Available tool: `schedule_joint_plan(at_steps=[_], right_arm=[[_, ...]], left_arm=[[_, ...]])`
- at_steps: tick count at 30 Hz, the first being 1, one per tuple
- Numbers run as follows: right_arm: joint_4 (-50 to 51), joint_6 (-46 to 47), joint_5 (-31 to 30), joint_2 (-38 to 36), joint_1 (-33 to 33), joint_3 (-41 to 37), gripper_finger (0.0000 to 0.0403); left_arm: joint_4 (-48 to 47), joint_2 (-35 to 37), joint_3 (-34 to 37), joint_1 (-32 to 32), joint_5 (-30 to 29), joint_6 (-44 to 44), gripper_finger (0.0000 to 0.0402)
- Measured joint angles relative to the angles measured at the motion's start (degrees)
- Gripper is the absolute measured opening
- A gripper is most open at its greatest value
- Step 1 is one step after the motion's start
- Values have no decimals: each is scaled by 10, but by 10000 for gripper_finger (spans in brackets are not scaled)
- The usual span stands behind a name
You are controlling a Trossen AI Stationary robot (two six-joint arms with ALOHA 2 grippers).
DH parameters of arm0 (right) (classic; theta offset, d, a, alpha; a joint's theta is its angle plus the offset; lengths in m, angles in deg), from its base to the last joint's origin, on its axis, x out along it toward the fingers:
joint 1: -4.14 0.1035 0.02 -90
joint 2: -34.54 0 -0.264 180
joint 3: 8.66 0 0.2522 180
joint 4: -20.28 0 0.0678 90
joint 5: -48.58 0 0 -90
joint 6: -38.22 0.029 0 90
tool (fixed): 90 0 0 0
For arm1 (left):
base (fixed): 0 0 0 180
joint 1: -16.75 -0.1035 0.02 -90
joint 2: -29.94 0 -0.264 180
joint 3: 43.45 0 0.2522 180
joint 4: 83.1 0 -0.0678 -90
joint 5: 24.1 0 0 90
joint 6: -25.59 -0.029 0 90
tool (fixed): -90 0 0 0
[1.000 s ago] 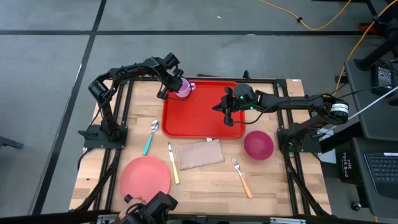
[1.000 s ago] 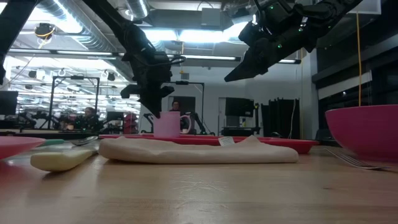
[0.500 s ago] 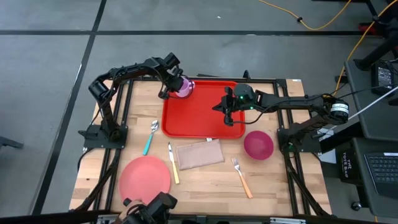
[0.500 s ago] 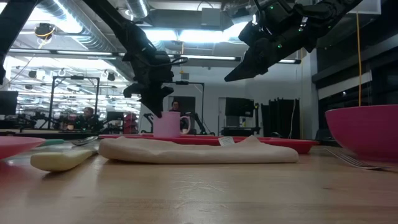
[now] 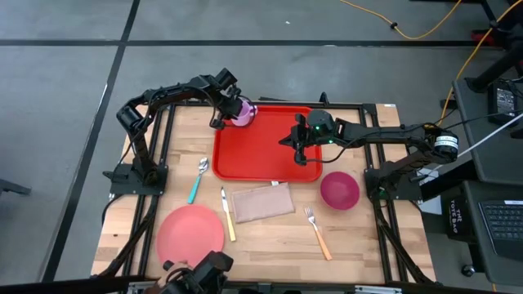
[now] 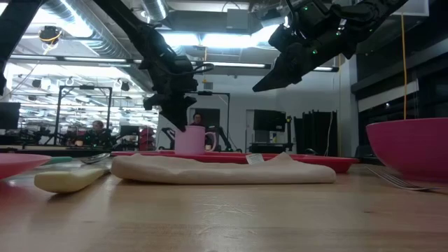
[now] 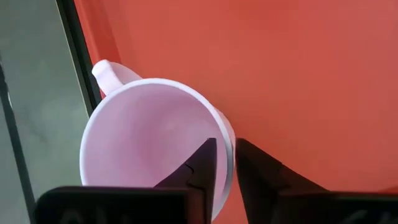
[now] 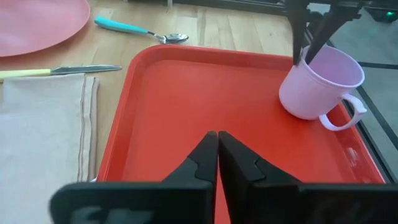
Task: Set up tray
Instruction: Put the purple mug on the red serving tray, then put the pink plate on the red serving tray to the bottom of the purple mug
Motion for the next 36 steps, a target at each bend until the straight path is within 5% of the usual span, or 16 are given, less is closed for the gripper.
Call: schedule_joint_plan(at_steps=[15, 30, 36], right_arm=[[0, -2, 0, 0, 0, 0, 21], [0, -4, 0, 0, 0, 0, 25], [0, -71, -1, 0, 0, 0, 25]], left_arm=[[6, 25, 0, 4, -2, 1, 115], [5, 131, 0, 45, -4, 59, 114], [4, 171, 0, 67, -4, 163, 104]])
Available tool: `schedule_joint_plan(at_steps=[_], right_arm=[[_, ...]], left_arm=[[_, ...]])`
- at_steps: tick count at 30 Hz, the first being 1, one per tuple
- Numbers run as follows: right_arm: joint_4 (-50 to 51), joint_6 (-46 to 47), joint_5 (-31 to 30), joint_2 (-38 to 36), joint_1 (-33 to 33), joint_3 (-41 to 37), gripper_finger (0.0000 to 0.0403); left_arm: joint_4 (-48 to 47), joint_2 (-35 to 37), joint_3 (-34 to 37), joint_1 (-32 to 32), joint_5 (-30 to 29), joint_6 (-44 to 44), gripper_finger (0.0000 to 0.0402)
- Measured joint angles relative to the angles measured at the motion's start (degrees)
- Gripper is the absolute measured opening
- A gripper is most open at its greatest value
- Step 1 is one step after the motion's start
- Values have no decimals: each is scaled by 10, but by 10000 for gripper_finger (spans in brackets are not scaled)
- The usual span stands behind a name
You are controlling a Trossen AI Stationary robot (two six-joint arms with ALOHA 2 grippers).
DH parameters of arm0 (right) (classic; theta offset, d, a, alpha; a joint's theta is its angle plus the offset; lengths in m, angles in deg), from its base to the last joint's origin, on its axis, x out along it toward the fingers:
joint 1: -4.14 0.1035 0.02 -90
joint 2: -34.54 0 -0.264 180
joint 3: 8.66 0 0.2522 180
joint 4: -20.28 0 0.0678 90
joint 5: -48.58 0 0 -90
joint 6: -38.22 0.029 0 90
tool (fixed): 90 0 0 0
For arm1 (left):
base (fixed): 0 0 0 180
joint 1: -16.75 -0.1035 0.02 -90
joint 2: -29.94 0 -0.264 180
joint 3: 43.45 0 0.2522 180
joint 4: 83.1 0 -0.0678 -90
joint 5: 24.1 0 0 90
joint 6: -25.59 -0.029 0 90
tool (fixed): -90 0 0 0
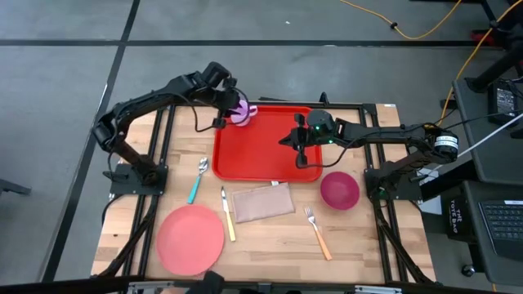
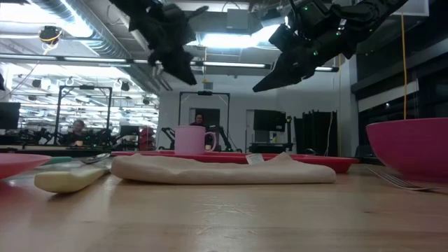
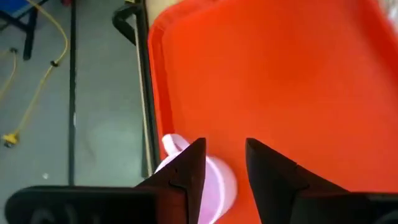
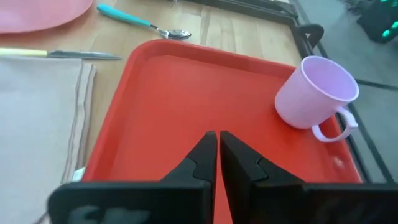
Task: Set up tray
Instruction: Put the pink plate on the red serving tray to the bottom of the purple mug
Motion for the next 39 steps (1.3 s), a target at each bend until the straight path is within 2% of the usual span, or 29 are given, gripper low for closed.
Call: schedule_joint_plan(at_steps=[2, 4, 6, 8, 14, 18, 24, 31, 36, 39], right_arm=[[-5, -1, 0, 0, 0, 0, 25], [-7, 12, 0, 0, 0, 0, 25], [-1, 16, 0, 0, 0, 0, 24], [8, 28, 0, 0, 0, 0, 18], [46, 34, 0, 0, 0, 0, 6], [52, 41, 0, 0, 8, 0, 13], [26, 36, 1, 0, 32, 0, 5], [26, 43, -5, -2, 50, 0, 6], [63, 46, -51, -2, 49, 0, 6], [69, 61, -48, -2, 51, 0, 8]], left_arm=[[-10, 7, 3, 9, 3, 61, 89], [-8, 16, 24, 22, 3, 83, 62], [16, 25, 55, 35, 2, 96, 26], [54, 36, 89, 53, 2, 128, 9], [188, 73, 202, 113, -15, 192, 2], [238, 92, 248, 150, -58, 224, 2], [360, 98, 298, 188, -61, 234, 2], [389, 98, 334, 213, -69, 296, 2], [380, 98, 338, 250, -140, 351, 1], [357, 105, 338, 279, -144, 345, 2]])
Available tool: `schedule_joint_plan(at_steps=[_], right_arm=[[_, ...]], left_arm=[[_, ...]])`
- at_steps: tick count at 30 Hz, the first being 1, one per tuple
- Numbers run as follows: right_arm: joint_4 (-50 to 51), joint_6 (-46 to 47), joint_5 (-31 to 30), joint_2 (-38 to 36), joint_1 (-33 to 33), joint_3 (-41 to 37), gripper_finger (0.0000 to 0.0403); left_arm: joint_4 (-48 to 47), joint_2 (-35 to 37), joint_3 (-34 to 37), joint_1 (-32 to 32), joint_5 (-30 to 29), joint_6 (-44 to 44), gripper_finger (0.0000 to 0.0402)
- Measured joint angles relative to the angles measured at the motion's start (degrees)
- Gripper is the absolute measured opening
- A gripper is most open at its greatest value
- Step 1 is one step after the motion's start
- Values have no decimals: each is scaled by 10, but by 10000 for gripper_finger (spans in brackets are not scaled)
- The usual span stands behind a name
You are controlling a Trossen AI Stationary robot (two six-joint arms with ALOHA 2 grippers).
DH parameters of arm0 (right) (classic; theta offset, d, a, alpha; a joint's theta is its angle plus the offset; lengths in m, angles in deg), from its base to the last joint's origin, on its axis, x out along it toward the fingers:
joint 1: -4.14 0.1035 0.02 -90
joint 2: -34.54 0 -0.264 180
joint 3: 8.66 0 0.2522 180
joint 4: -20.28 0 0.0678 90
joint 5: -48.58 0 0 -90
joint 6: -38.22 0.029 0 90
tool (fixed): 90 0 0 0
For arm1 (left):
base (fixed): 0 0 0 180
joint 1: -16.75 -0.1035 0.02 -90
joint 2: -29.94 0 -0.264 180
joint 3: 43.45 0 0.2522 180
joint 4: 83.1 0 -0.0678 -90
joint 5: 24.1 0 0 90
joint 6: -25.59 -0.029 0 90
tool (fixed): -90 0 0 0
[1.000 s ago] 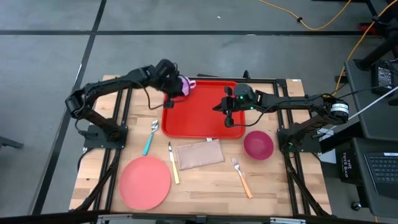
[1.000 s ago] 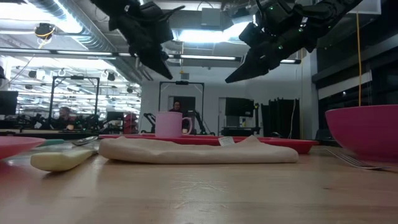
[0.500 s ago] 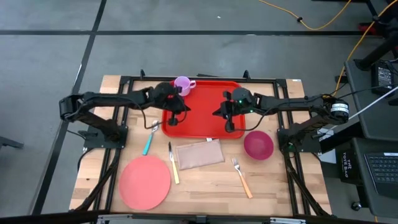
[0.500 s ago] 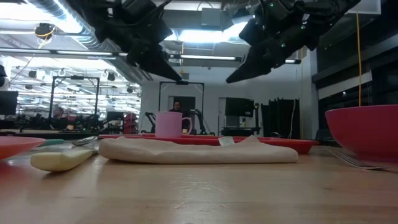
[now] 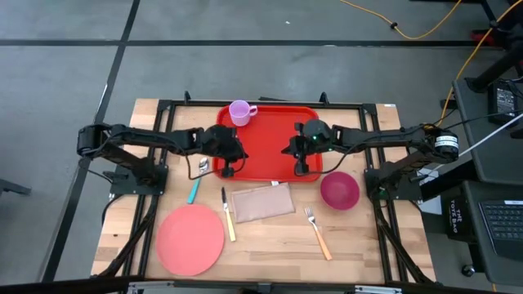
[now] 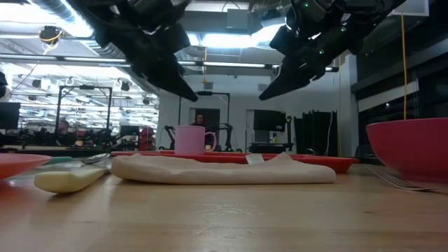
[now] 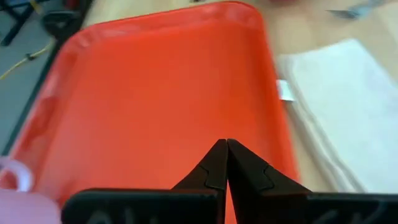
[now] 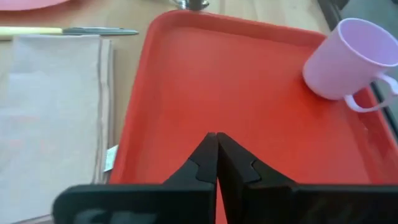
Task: Set up tray
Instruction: Put the pink plate on the red serving tray to the bottom of the purple mug
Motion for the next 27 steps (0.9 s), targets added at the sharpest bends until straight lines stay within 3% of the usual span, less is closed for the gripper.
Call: schedule_joint_plan(at_steps=[8, 16, 22, 27], right_arm=[[1, 9, 0, 0, 27, 0, 6], [-1, 10, -2, 0, 52, 0, 8], [-19, 9, -2, 0, 62, 0, 9], [-21, 9, -1, 0, 63, 0, 9]], left_arm=[[-107, 52, 0, 74, -75, 86, 2], [-212, 82, 0, 157, -100, 230, 3], [-243, 83, 0, 203, -98, 319, 1], [-262, 83, 0, 227, -65, 327, 5]])
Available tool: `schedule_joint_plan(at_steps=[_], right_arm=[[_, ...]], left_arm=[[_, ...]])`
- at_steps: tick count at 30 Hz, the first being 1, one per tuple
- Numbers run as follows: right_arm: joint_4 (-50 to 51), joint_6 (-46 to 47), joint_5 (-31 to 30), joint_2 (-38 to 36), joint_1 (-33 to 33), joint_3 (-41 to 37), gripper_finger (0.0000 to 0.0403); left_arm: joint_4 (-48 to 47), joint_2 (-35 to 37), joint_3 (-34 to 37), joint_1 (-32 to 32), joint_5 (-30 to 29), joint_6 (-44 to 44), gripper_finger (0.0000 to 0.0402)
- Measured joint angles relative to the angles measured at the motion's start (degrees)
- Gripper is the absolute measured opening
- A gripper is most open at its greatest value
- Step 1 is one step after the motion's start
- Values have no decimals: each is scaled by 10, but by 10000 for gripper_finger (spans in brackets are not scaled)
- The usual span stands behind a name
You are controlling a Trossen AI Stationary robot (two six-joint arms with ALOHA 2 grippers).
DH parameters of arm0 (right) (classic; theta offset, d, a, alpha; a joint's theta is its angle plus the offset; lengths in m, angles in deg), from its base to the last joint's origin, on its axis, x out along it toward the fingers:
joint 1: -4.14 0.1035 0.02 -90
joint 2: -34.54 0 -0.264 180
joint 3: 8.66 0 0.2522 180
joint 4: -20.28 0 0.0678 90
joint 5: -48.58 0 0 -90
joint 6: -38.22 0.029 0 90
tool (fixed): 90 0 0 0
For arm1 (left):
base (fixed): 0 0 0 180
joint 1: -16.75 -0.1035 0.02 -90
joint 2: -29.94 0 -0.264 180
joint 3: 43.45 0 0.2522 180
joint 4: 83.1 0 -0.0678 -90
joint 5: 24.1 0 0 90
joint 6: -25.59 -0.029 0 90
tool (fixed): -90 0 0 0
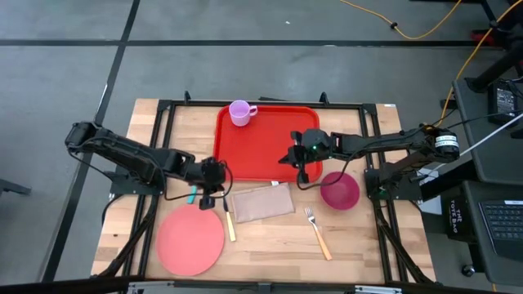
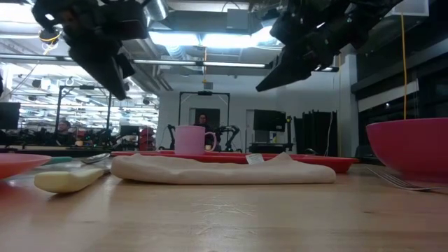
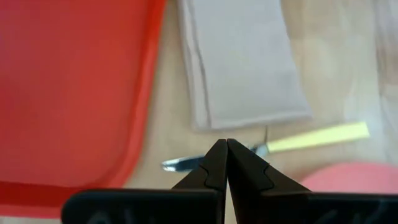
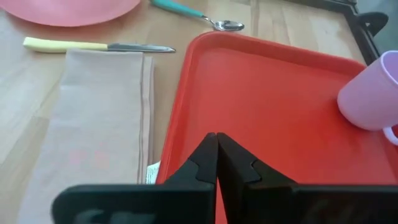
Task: Set up tray
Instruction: Put the pink plate on the red serving tray to the bottom of the purple mug
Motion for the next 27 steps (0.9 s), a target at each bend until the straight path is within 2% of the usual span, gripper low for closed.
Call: schedule_joint_plan(at_steps=[16, 20, 27], right_arm=[[-39, -45, 0, 0, 0, 0, 9], [-39, -45, 0, 0, -1, 0, 9], [-39, -42, 0, 0, -1, 0, 10]], left_arm=[[-8, 0, 0, 3, -23, -23, 11], [-8, 0, 0, 3, -23, -16, 32], [-17, 0, 0, 4, -44, -14, 93]])
